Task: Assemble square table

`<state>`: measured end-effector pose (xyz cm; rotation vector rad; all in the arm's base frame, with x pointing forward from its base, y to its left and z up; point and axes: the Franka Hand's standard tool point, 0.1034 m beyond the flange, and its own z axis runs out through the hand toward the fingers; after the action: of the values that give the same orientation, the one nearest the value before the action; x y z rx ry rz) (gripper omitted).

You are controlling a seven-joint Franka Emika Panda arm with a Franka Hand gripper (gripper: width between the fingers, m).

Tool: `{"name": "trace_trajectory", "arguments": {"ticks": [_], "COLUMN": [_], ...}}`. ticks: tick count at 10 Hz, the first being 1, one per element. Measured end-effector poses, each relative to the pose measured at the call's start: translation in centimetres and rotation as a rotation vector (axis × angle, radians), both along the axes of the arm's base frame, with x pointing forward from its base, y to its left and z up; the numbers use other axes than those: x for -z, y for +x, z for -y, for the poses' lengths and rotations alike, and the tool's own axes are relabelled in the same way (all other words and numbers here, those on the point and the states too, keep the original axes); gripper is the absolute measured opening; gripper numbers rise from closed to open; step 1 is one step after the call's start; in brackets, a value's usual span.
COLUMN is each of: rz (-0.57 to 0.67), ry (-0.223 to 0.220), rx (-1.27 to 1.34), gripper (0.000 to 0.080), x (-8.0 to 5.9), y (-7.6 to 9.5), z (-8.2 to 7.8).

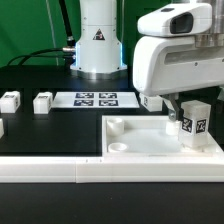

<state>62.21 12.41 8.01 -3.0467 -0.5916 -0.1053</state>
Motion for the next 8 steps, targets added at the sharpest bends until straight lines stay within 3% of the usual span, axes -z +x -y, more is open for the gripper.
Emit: {"name": "trace_trajectory", "arguments": {"ticks": [1,2,3,4,8], "rz": [0.005,0.004,0.004,0.005,-0.007], "ry": [-0.006,-0.005,-0.005,-0.006,0.012], "rx": [-0.092,-0.095,-0.094,-0.092,-0.018], "gripper": [0.0562,0.0426,0.0426,0.0291,0.0291], "x": [0.0,0.01,0.01,0.01,0.09], "y": [0.02,0.02,0.01,0.06,0.02], "z": [0.1,0.08,0.08,0.25,0.75]}}
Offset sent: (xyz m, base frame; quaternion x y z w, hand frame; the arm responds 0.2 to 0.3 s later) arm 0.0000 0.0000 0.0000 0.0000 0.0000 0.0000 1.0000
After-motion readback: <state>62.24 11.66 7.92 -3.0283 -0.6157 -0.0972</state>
